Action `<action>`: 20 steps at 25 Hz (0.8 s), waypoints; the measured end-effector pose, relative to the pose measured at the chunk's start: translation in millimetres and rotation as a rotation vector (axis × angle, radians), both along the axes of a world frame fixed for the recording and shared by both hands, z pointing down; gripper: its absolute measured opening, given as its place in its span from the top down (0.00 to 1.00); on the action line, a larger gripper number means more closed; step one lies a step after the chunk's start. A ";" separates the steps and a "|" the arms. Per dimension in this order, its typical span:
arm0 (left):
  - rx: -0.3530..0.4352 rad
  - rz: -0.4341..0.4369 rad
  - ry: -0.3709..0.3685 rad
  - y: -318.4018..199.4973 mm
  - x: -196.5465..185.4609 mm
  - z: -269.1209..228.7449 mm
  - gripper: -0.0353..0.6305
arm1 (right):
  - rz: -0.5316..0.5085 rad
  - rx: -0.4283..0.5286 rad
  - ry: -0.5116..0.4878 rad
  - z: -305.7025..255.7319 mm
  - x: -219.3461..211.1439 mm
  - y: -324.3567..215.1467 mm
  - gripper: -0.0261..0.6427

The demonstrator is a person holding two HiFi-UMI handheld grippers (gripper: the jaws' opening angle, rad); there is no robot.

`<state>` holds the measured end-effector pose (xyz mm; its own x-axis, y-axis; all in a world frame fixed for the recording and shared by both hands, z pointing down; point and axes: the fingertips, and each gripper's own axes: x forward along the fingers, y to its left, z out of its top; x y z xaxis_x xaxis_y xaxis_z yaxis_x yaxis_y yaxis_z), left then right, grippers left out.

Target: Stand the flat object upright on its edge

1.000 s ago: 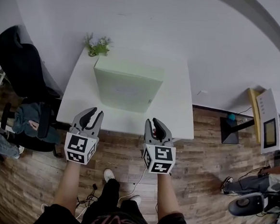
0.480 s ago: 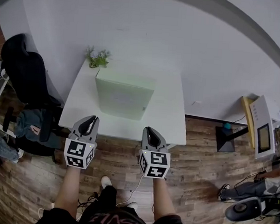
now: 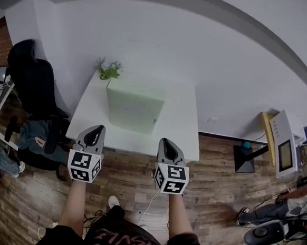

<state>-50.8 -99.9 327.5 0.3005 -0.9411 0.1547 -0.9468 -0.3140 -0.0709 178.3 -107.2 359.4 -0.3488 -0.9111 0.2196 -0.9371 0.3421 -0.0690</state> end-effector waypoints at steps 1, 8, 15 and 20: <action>0.005 -0.001 -0.002 2.6 -0.1 -3.0 0.92 | 0.000 0.002 -0.001 -1.7 0.8 2.2 0.91; 0.031 -0.007 -0.007 19.8 -4.3 -19.7 0.92 | 0.000 0.041 -0.016 -21.6 3.6 16.9 0.92; 0.056 -0.014 -0.014 34.5 -1.4 -39.2 0.92 | -0.004 0.073 -0.011 -36.6 9.4 31.2 0.92; 0.073 -0.005 -0.019 40.0 5.2 -48.3 0.92 | 0.006 0.082 -0.007 -40.4 20.7 35.5 0.92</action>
